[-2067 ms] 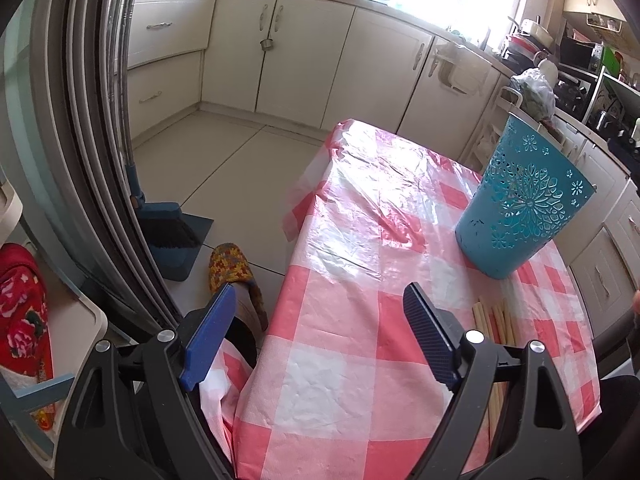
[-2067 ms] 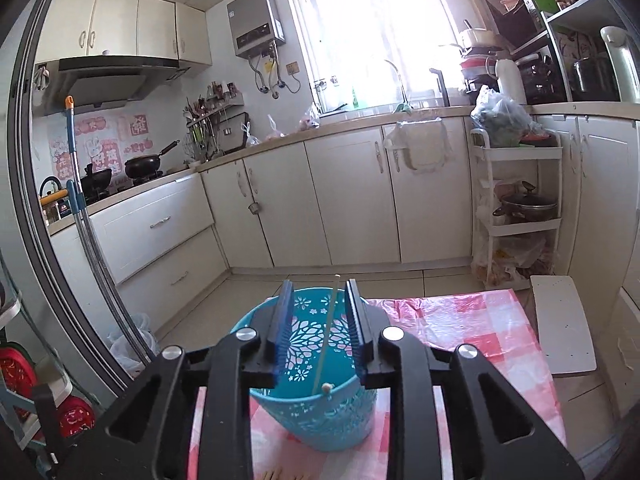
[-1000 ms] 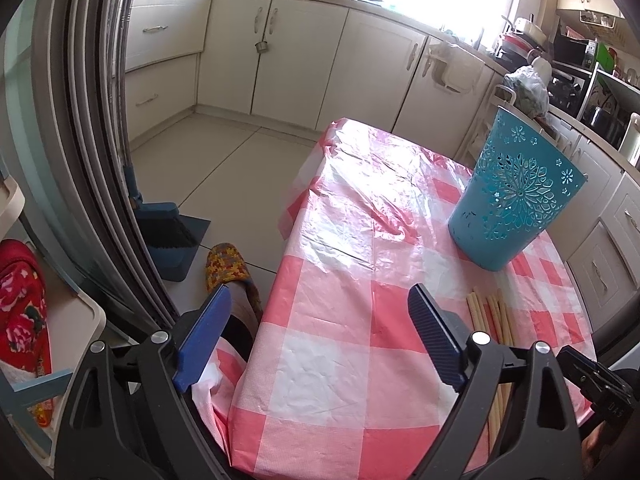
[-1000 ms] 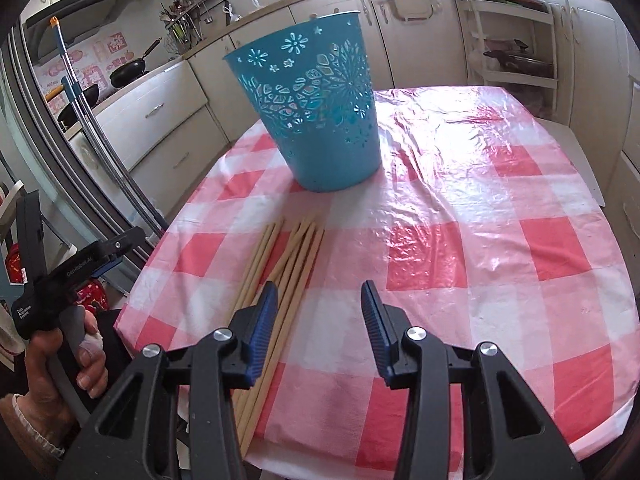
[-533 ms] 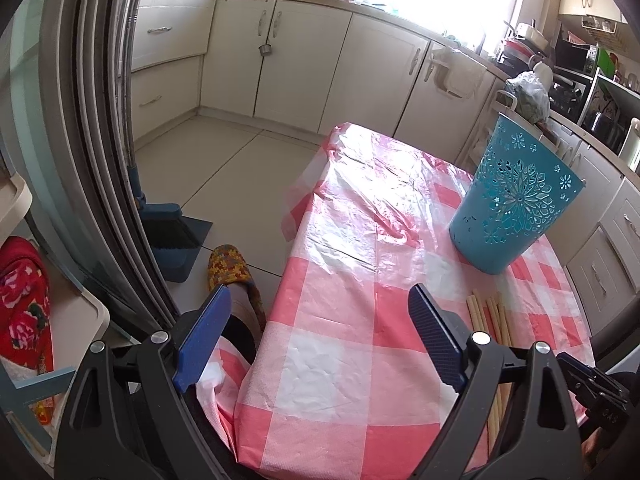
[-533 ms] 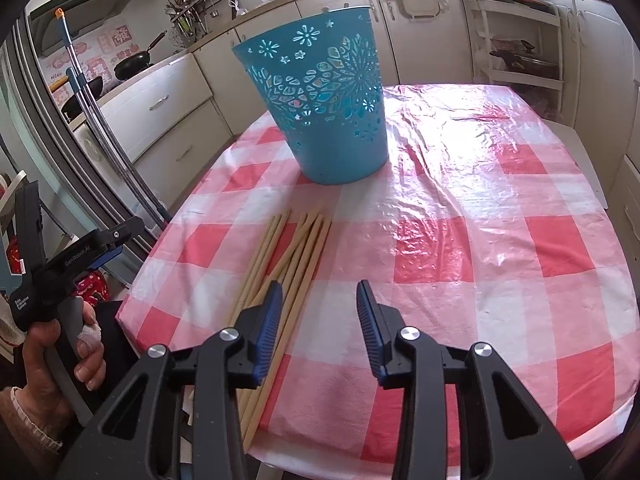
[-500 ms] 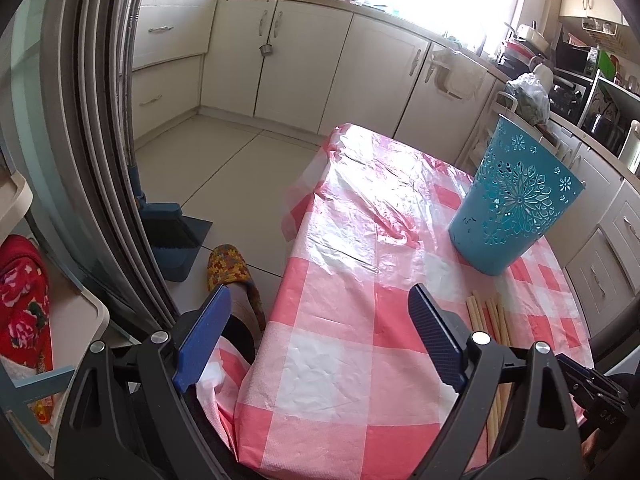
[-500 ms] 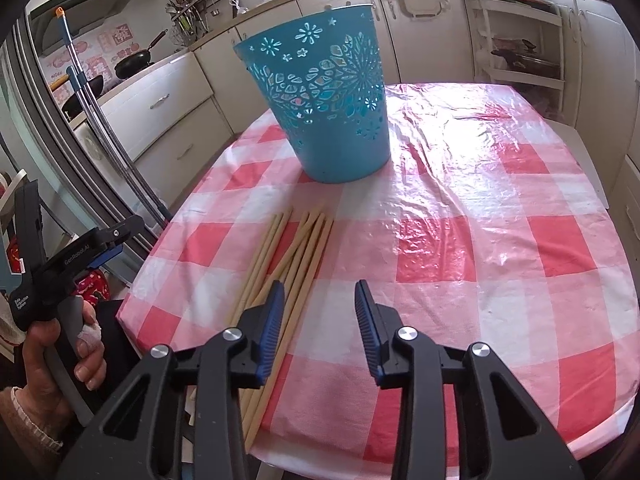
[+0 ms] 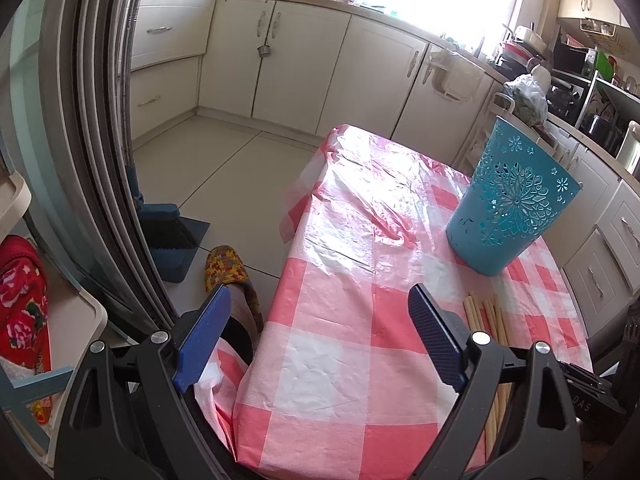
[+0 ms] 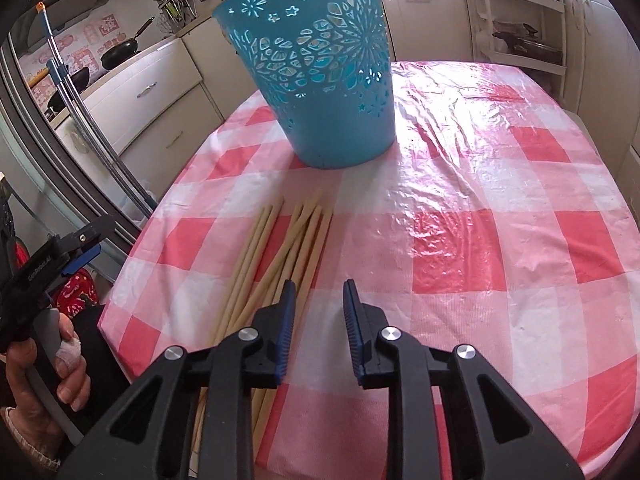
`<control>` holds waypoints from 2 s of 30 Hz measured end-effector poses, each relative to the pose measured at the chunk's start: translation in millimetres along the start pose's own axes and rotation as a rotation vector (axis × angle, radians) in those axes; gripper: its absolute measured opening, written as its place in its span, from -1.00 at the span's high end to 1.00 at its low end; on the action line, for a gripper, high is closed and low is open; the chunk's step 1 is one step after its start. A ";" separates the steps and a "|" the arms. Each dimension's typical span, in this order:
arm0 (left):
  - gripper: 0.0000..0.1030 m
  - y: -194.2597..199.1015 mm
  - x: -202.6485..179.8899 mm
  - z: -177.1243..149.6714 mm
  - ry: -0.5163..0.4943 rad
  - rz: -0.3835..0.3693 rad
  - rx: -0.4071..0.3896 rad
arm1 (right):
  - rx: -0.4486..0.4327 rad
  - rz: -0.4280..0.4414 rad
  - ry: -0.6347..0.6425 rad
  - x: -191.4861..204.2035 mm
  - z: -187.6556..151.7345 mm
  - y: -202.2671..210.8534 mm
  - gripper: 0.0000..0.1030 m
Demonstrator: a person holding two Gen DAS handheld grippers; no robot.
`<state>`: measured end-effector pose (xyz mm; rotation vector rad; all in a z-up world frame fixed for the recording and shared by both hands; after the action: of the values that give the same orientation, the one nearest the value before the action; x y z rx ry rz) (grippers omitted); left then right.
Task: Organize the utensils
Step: 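Move the right tool back to the chopstick pile and grasp one chopstick, then grasp a chopstick with the left tool while the right tool holds its chopstick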
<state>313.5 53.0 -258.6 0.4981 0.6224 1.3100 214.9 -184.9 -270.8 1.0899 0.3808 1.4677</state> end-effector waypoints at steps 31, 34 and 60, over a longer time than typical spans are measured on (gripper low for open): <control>-0.67 -6.3 -10.3 -2.6 -0.078 0.031 0.042 | -0.010 -0.143 0.144 -32.1 17.6 3.1 0.86; -0.67 -4.8 -18.7 -1.6 -0.116 0.037 0.052 | -0.012 -0.127 0.146 -30.1 16.5 2.9 0.86; -0.67 2.3 -74.9 -10.9 -0.174 0.016 0.167 | -0.004 -0.037 0.117 -33.9 17.3 6.2 0.85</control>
<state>294.1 -20.1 -254.8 0.7477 0.5857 1.2200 219.9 -223.1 -270.8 0.9920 0.4780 1.5020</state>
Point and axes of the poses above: each gripper's, at about its wrist camera, not at the fingertips, and y roughly against the way its jaws point, x to its left, z to its top, the point moved 9 cm from there along -y, roughly the way its jaws point, and after that the axes turned 9 degrees about -y, right-handed, at the moved point
